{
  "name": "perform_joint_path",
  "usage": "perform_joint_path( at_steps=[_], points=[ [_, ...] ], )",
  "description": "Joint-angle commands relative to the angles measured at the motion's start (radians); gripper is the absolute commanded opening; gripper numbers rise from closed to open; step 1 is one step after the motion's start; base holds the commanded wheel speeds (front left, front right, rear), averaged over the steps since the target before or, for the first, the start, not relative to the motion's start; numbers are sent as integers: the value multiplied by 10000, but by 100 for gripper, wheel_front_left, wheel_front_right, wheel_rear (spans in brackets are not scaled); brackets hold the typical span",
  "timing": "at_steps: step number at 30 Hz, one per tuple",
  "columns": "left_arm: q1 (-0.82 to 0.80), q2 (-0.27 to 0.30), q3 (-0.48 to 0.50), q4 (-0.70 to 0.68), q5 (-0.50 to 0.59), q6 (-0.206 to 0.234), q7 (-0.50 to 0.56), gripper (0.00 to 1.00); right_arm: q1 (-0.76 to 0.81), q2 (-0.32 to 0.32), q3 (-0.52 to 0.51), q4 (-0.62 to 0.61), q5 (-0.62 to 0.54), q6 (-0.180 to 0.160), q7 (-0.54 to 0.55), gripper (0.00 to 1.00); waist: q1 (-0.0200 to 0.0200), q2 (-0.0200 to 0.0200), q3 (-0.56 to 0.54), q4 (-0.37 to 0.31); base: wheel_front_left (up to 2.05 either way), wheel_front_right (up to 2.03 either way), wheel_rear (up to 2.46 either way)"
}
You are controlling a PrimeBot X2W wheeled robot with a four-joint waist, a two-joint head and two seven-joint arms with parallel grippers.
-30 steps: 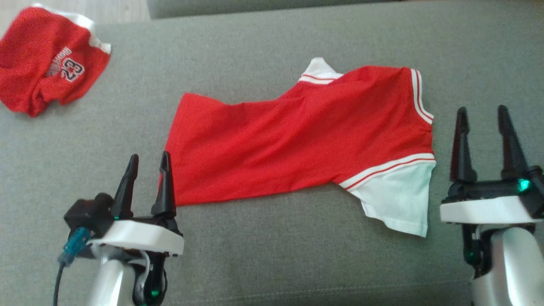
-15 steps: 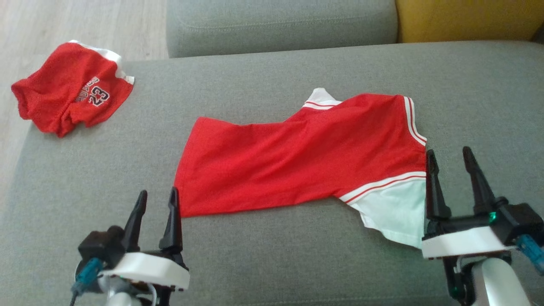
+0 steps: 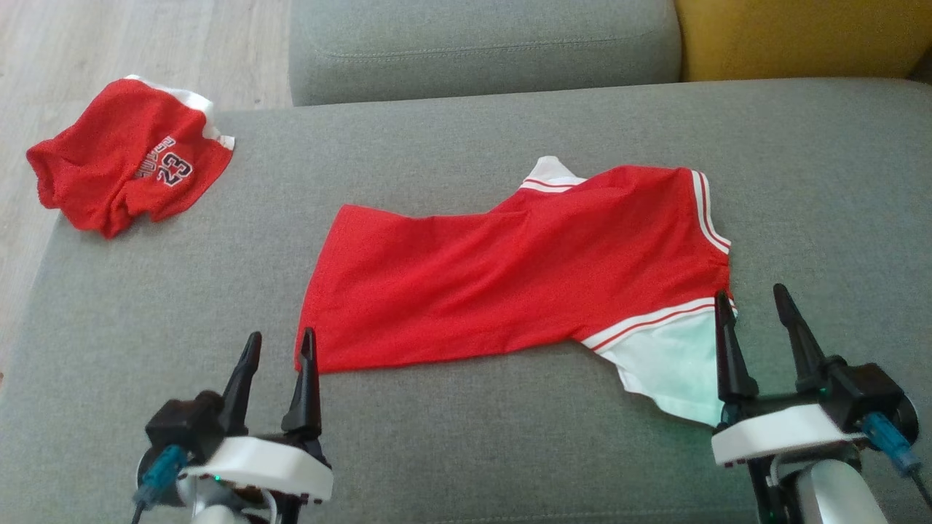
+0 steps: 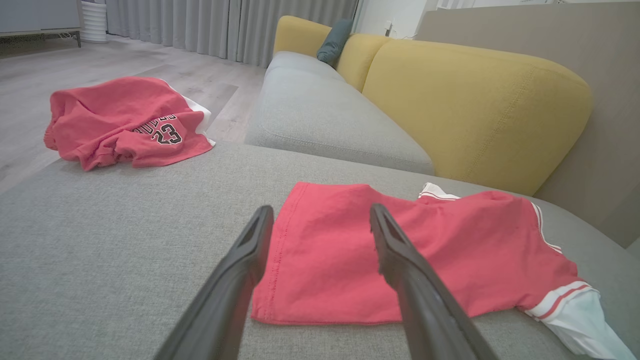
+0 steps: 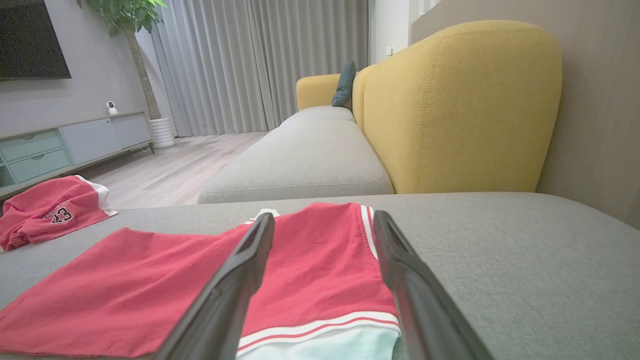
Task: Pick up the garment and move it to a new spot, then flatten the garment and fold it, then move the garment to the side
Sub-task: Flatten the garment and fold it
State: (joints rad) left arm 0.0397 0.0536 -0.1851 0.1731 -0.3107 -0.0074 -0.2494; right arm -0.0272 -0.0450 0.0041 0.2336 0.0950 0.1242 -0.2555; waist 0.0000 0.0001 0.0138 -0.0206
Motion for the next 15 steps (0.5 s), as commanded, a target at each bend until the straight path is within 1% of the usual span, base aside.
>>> perform_joint_path(
  at_steps=[1,15],
  points=[
    [-203,-27,241,-339,49,34,-123,100,-289,-52,281,-249,-51,65,-63,100,0,-1,15,6,0,0,0],
    [-203,-32,200,-406,74,128,-124,100,-470,-52,265,133,-39,65,-63,100,0,-1,89,70,0,0,0]
  ],
)
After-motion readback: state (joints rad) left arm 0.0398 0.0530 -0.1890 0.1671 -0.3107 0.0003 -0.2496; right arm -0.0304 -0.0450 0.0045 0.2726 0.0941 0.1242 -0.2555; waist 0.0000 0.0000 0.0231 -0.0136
